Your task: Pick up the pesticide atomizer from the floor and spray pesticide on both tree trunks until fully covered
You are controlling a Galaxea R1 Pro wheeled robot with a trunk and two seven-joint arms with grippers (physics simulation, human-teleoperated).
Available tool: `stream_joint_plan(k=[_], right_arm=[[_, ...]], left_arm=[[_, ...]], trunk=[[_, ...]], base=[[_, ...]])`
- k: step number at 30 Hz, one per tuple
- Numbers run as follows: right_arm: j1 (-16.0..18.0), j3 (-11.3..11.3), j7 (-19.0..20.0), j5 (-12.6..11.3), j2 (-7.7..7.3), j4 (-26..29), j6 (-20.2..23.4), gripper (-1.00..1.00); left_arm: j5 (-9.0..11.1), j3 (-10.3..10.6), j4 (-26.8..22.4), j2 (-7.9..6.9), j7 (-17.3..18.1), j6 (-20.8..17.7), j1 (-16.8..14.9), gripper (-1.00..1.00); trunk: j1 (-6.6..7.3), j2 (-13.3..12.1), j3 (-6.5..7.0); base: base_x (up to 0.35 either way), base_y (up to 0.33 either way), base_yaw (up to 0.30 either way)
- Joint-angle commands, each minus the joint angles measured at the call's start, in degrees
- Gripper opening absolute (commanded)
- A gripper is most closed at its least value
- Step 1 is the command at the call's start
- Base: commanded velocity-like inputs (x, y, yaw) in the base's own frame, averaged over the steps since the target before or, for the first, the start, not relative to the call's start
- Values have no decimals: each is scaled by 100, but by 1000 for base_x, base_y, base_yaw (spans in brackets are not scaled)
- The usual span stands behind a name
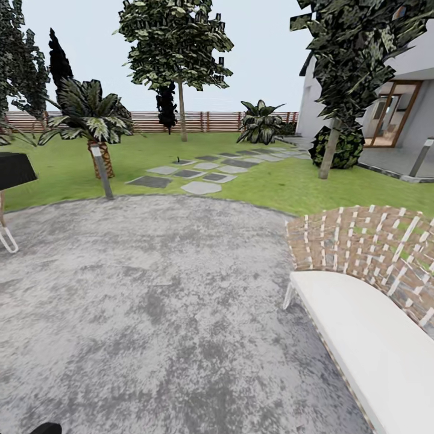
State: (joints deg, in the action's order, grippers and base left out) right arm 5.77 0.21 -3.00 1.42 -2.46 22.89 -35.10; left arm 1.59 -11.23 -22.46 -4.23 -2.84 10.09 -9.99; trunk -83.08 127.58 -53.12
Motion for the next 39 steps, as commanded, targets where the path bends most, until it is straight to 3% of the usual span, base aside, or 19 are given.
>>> stream_joint_plan(k=[1, 30, 39], right_arm=[[3, 1, -25, 16, 0, -3, -14, 100], [3, -3, -25, 15, 0, -3, -16, 100], [3, -4, -25, 12, 0, -3, -22, 100]], left_arm=[[16, -2, 5, 1, -6, 19, -3, 100], [16, -2, 5, 0, -6, 19, -3, 100], [16, -2, 5, 1, -6, 19, -3, 100]], trunk=[[-2, 2, -5], [-2, 2, -5], [-2, 2, -5]], base=[[339, 0, 0], [339, 0, 2], [339, 0, 185]])
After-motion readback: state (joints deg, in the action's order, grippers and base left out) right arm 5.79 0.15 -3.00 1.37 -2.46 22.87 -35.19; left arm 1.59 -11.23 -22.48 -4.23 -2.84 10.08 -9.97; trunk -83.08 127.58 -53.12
